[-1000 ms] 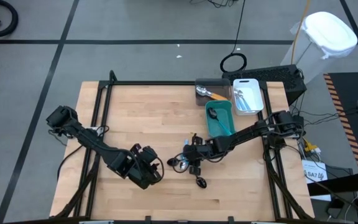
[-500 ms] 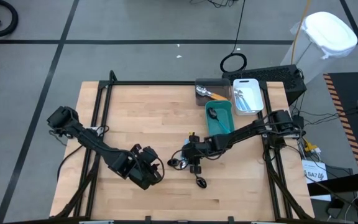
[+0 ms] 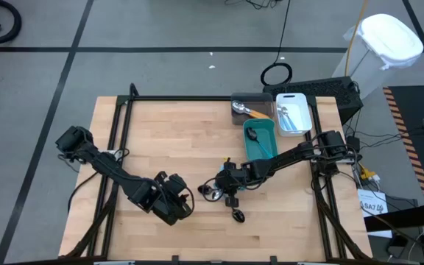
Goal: Sort silverware by color (type)
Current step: Put the blue spoon into the green bin
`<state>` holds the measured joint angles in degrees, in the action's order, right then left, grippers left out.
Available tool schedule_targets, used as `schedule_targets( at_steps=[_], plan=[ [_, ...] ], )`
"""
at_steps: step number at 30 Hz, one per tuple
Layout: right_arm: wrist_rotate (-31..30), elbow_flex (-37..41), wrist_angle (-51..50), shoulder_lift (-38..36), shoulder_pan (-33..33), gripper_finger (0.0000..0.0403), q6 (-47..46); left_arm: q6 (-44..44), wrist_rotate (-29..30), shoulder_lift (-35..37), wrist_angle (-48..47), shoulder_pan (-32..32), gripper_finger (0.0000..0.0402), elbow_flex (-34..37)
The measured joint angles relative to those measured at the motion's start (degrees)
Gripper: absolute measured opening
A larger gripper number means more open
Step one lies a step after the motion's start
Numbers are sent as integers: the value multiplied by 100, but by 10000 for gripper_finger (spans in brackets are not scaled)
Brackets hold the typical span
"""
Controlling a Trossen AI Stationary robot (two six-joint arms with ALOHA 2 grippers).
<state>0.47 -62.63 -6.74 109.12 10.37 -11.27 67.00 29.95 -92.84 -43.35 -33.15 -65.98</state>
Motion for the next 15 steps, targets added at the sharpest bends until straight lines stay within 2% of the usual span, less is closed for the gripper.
schedule_targets(
  at_steps=[15],
  plan=[
    [441,13,-33,-100,2,1,-180,26,0,0,2,20,163,0]
  ],
)
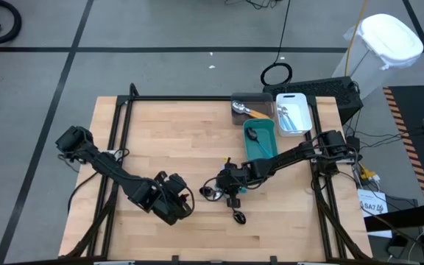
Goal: Sort silverware by color (type)
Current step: Put the blue spoon into the green bin
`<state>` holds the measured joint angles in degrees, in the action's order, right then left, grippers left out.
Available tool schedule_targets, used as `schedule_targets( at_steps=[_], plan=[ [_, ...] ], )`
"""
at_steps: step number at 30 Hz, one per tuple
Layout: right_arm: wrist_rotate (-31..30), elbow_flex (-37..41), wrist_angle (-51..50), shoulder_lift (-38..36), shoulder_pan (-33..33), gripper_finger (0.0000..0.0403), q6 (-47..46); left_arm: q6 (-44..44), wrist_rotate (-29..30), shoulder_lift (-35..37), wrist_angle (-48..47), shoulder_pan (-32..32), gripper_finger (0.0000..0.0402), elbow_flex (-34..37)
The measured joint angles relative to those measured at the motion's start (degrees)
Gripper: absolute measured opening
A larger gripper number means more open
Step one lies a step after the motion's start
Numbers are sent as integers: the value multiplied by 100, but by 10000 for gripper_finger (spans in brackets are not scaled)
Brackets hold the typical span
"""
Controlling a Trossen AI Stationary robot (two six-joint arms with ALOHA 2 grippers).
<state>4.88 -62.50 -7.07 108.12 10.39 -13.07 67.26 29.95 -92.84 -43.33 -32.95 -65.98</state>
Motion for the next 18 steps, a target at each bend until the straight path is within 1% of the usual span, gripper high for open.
schedule_targets(
  at_steps=[6,15,18],
  plan=[
    [15,9,-5,-87,0,1,-126,12,0,0,-38,31,163,0],
    [-13,9,-24,-95,9,2,-231,51,3,-2,-381,31,163,0],
    [-15,9,-24,-99,11,1,-231,89,58,-135,-404,56,163,0]
  ],
)
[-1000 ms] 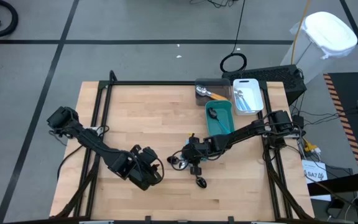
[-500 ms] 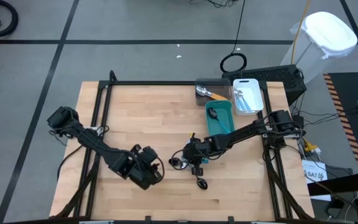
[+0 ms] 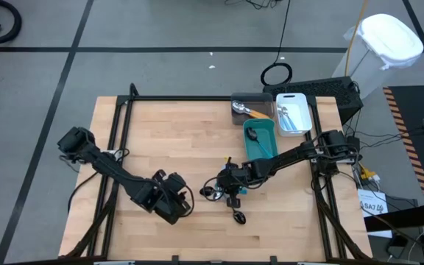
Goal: Sort silverware by color (type)
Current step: Put the blue spoon into the green bin
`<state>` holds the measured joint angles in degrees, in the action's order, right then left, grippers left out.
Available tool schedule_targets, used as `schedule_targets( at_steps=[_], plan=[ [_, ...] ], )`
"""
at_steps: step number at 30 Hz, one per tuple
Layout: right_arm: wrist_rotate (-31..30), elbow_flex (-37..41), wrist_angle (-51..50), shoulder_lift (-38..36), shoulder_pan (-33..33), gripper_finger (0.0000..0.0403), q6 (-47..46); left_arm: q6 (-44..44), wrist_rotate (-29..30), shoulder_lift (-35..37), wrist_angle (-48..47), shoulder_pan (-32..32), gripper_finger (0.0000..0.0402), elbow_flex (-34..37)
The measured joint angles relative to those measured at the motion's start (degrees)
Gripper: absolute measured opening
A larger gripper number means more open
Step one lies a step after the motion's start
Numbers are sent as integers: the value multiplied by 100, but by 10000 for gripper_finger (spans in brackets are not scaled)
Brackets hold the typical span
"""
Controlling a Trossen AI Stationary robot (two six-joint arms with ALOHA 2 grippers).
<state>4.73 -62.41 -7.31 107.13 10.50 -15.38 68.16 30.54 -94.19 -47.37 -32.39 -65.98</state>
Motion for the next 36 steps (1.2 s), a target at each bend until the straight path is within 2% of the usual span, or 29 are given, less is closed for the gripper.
schedule_targets(
  at_steps=[3,8,11,14,16,19,21,23,26,28,30,36],
  plan=[
    [-4,0,1,-2,0,1,0,-110,-105,-225,118,137,163,0],
    [-9,0,-7,-4,4,1,-42,-729,-1050,-458,739,600,163,0],
    [-9,-2,-59,-9,4,1,-44,-769,-1406,-438,719,878,163,0],
    [-9,-2,-74,-9,4,1,-44,-1272,-1617,-207,554,1050,163,54],
    [-6,-4,-79,-9,4,1,-48,-1532,-1774,42,619,1145,163,375],
    [-9,-7,-99,-11,4,1,-144,-1563,-2179,624,1162,1356,163,1323],
    [-9,-7,-103,-11,4,0,-221,-1343,-2530,1214,2376,1482,163,2109],
    [-13,-7,-103,-11,8,0,-262,-726,-2891,1704,3758,1577,163,2861],
    [-13,-7,-91,-11,9,0,-262,423,-2907,1979,5330,1666,163,3634],
    [-15,-7,-81,-11,9,0,-260,1023,-2883,1974,5709,1684,163,3831],
    [-16,-7,-74,-11,9,0,-262,1468,-2846,1902,5529,1690,164,3866],
    [-36,-7,-42,-11,11,0,-257,1955,-2528,1692,5815,1765,175,3812]
  ],
)
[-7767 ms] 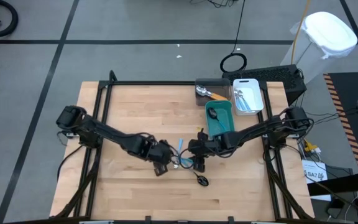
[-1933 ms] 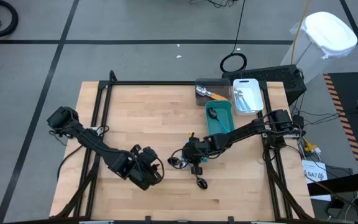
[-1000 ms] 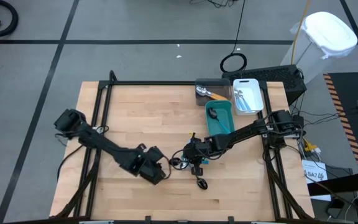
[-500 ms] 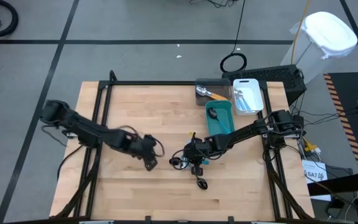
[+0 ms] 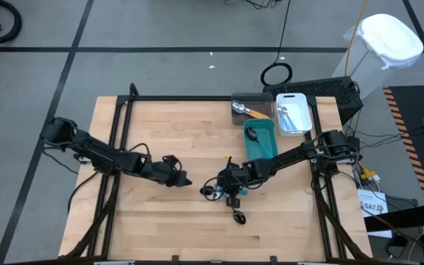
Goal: Sort silverware by color (type)
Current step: Put the blue spoon into the green bin
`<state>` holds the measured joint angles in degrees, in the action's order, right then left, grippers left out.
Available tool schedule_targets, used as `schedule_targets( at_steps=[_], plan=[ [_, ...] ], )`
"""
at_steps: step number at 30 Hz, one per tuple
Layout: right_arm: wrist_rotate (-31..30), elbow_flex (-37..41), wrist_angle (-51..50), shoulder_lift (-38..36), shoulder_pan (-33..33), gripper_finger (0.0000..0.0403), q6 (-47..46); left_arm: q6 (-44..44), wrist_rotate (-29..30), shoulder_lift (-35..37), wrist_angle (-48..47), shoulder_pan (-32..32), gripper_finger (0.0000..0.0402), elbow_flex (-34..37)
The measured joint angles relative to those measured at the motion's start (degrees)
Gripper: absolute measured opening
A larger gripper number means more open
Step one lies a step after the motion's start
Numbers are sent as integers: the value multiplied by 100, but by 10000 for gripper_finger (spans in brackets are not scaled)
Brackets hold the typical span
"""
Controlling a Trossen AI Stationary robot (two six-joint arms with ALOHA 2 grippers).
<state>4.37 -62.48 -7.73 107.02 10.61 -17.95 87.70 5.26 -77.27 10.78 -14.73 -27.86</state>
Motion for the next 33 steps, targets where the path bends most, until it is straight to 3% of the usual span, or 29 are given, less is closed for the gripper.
schedule_targets(
  at_steps=[10,20,25,33],
  plan=[
    [-6,0,22,0,-2,0,60,-283,258,-885,-26,-80,274,-657],
    [-4,0,0,0,-2,0,52,-1117,271,-2112,-58,-273,281,-1711],
    [-6,-2,-26,0,-2,0,9,-1128,371,-2352,-300,-357,253,-1847],
    [-4,-2,-28,0,-2,0,1,-997,610,-2370,-461,-425,160,-1847]
  ],
)
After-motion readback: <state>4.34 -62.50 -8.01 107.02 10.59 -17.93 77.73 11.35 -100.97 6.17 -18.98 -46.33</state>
